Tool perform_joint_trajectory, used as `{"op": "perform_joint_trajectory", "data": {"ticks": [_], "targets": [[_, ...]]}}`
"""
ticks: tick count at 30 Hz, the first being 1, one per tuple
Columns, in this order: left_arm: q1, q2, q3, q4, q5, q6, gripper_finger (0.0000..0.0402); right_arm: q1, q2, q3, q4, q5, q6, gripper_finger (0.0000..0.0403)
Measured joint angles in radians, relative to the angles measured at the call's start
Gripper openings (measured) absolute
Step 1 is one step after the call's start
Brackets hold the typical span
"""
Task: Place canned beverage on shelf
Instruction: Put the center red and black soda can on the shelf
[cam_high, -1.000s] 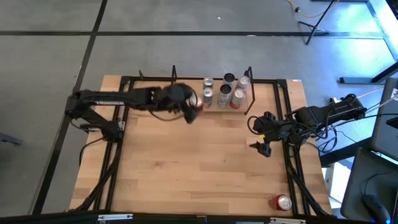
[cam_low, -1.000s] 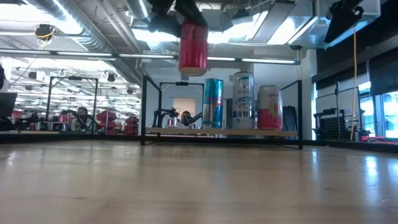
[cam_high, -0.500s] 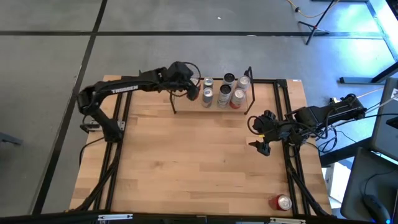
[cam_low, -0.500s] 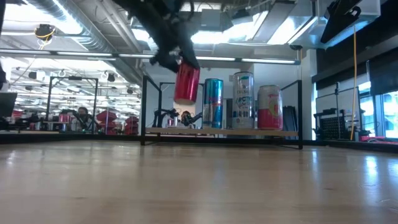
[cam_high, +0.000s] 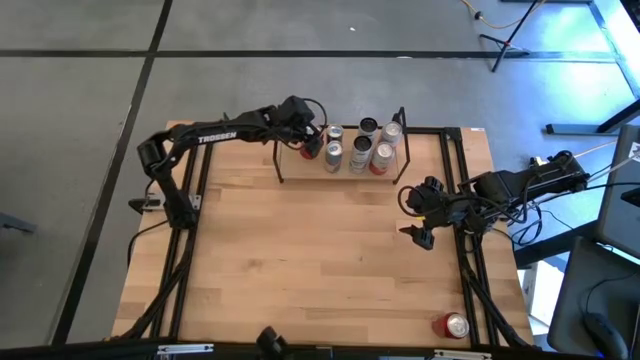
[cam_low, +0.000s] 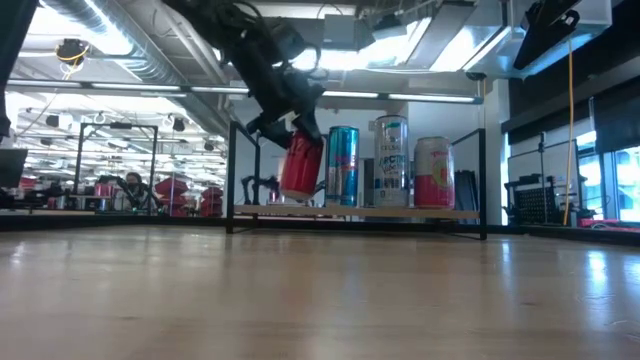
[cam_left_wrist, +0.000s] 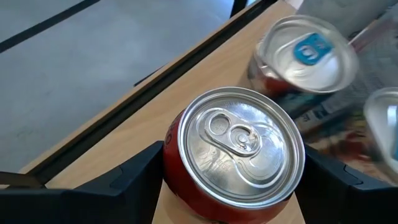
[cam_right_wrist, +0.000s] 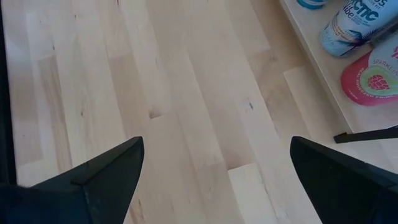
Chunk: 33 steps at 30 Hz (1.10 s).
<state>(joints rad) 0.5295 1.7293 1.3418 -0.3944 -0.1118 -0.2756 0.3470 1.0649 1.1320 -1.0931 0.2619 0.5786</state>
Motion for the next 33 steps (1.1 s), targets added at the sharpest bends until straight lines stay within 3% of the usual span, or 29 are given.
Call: {"op": "perform_joint_trajectory", "data": {"ticks": [20, 33], "targets": [[0.004, 0.033, 0.002, 0.014, 0.029, 0.032, 0.0276, 0.0, 0.0, 0.0, 0.0, 0.01, -0.007, 0.039], [0.002, 0.002, 0.0, 0.0, 0.044, 0.049, 0.0348, 0.0, 0.0, 0.0, -0.001, 0.01, -0.007, 0.039]]}}
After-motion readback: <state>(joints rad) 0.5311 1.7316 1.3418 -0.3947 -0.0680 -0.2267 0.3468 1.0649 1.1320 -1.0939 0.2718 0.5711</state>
